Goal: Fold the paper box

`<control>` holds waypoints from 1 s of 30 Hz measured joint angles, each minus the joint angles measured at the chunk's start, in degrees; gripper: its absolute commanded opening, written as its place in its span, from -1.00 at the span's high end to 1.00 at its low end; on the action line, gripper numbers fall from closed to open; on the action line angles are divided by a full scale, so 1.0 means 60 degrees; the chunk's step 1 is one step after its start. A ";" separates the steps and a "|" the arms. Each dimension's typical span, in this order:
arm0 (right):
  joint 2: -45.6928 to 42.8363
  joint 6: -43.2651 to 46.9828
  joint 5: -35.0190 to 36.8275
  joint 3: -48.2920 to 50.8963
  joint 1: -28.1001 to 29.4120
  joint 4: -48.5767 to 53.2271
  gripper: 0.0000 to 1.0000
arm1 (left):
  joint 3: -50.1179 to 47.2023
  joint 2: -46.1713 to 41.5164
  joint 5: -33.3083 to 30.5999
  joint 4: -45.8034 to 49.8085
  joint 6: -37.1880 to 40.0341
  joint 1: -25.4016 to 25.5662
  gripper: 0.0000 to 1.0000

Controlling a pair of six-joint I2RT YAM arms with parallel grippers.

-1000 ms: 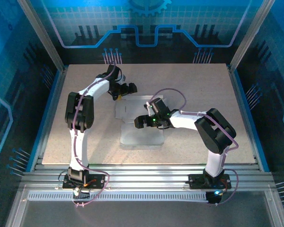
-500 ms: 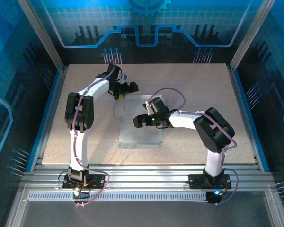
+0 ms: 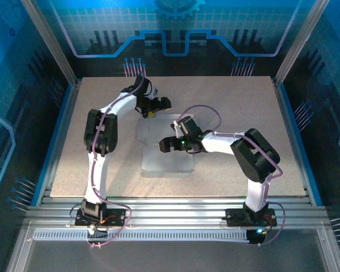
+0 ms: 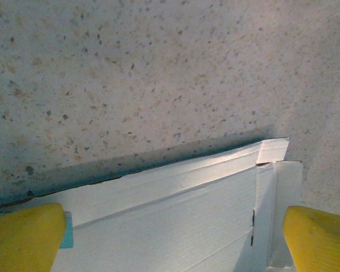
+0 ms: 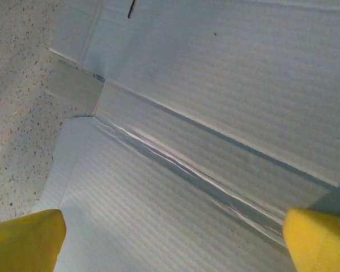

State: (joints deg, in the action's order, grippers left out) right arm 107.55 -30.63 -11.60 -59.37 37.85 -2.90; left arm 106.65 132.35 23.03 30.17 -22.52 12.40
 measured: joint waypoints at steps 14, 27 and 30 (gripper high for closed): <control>0.0018 -0.0004 -0.0004 -0.0025 0.0000 0.0011 -1.00 | 0.0058 0.0211 -0.0007 -0.0007 0.0011 0.0000 -0.99; -0.0178 0.0036 -0.0004 0.0244 0.0004 -0.0131 -1.00 | -0.0721 -0.0896 -0.0590 0.0149 0.0288 -0.0044 -0.99; -0.0284 0.0073 -0.0004 0.0357 0.0004 -0.0102 -1.00 | -0.1395 -0.1708 -0.0692 0.0175 0.0288 -0.0251 -0.99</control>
State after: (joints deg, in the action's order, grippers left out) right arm 105.84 -30.20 -11.62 -57.23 37.87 -3.51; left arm 98.28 122.10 18.87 31.22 -20.80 10.90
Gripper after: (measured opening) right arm 0.999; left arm 0.994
